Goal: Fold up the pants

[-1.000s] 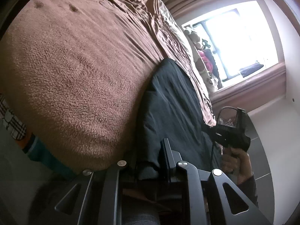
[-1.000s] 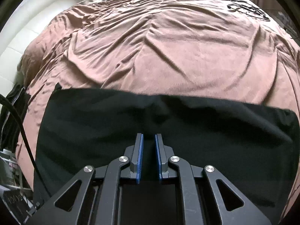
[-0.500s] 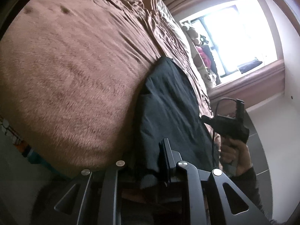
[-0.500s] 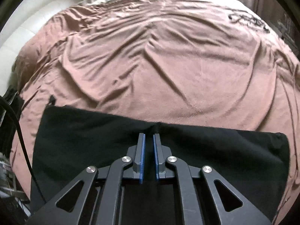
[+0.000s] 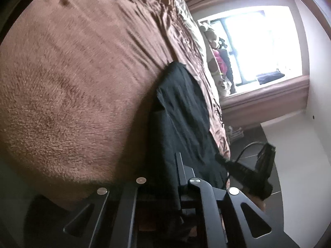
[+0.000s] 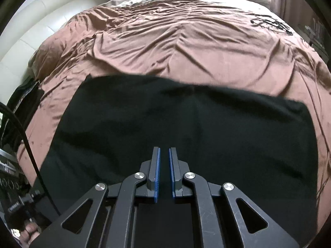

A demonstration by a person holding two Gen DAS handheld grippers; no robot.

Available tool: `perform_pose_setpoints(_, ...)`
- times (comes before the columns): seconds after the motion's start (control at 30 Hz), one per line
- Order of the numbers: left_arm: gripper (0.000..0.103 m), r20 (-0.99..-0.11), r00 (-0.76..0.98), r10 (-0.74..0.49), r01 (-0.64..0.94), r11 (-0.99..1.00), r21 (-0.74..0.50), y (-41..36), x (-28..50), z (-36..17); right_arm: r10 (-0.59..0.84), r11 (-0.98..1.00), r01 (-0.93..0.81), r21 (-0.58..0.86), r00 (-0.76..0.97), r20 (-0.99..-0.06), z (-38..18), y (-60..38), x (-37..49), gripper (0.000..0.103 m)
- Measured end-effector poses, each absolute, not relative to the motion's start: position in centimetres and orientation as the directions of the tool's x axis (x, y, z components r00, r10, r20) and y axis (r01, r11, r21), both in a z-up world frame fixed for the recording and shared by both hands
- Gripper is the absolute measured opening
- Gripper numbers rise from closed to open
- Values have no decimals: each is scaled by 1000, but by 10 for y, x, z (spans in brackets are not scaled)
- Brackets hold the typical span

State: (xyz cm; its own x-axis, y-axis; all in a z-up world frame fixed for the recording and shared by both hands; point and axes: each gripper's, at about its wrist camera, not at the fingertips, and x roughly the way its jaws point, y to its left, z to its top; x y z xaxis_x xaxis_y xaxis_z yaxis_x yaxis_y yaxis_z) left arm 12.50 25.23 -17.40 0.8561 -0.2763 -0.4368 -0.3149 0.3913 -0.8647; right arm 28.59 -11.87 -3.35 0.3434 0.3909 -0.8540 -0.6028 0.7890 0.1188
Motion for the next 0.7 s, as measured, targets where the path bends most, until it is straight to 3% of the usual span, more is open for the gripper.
perform_pose_setpoints(0.7, 9, -397, 876, -275, -191, 557, -808, 211, 162, -68, 451, 782, -599, 171, 354, -819, -59, -179, 212, 5)
